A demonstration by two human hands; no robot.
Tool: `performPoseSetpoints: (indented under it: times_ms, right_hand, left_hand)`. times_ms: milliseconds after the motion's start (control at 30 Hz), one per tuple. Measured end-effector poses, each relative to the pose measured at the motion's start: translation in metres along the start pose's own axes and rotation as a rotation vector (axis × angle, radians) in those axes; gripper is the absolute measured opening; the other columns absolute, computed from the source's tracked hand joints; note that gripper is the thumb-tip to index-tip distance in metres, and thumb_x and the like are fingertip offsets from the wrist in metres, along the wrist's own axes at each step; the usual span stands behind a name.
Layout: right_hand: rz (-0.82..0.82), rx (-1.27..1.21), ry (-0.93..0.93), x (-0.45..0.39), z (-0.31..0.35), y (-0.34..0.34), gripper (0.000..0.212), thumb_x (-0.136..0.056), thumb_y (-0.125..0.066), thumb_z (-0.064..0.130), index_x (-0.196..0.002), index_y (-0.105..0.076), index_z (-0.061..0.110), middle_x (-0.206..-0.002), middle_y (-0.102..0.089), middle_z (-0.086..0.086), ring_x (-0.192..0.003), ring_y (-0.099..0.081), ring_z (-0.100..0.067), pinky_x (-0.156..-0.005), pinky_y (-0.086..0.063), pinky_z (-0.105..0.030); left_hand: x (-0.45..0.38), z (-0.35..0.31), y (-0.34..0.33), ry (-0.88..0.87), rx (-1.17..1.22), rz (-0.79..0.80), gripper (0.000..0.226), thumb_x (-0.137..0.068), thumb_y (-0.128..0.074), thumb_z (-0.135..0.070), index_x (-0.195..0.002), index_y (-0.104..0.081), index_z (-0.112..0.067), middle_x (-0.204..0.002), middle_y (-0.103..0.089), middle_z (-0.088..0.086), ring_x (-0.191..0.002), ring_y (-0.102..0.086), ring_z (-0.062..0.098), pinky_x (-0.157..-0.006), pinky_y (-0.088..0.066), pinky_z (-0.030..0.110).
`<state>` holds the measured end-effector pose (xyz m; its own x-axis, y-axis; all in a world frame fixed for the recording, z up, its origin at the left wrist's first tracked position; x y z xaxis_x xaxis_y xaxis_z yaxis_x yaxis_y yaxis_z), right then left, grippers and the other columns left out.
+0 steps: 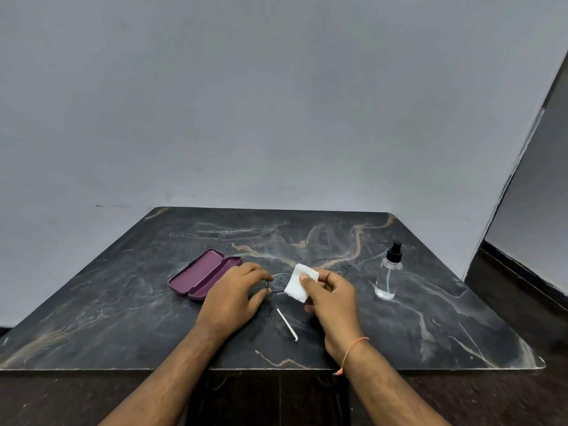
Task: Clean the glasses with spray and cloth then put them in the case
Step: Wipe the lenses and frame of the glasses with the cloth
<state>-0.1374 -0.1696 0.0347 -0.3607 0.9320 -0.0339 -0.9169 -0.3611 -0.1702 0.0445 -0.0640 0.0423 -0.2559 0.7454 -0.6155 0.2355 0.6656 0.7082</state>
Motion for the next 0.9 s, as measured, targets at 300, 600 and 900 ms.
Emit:
performPoseSetpoints:
  times_ms: [300, 600, 900]
  right_hand:
    - [-0.058, 0.425, 0.266, -0.009, 0.008, 0.011, 0.010, -0.088, -0.082, 0.026, -0.090, -0.076, 0.034, -0.076, -0.076, 0.012, -0.066, -0.069, -0.004, -0.068, -0.057, -0.027]
    - [0.172, 0.490, 0.402, -0.030, 0.025, 0.007, 0.011, -0.087, -0.086, 0.017, -0.091, -0.081, 0.026, -0.078, -0.076, 0.011, -0.065, -0.064, 0.000, -0.065, -0.050, -0.016]
    - [0.102, 0.664, 0.747, -0.023, 0.017, 0.011, 0.010, -0.090, -0.080, 0.028, -0.100, -0.078, 0.030, -0.080, -0.070, 0.012, -0.068, -0.064, -0.011, -0.062, -0.053, -0.028]
  left_hand:
    - [0.004, -0.007, 0.002, -0.134, 0.044, -0.050, 0.015, -0.091, -0.088, -0.026, -0.106, -0.086, -0.028, -0.107, -0.078, -0.016, -0.096, -0.071, 0.006, -0.082, -0.062, 0.030]
    - [0.006, -0.012, 0.004, -0.170, 0.060, -0.047, 0.012, -0.098, -0.079, -0.024, -0.109, -0.082, -0.023, -0.103, -0.075, -0.014, -0.093, -0.071, 0.004, -0.079, -0.061, 0.026]
    - [0.009, -0.019, 0.009, -0.216, 0.096, -0.055, 0.010, -0.102, -0.074, -0.028, -0.108, -0.080, -0.023, -0.103, -0.072, -0.015, -0.094, -0.068, 0.001, -0.085, -0.058, 0.021]
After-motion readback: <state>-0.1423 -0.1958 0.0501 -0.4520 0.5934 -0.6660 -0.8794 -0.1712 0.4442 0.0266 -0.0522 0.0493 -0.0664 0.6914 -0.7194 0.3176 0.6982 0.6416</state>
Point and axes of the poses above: each hand's wrist, its own x-axis away from the middle knuckle, its own y-axis out of the back of the hand, z = x × y, the point moved 6 cm from there along -x, towards the middle knuckle
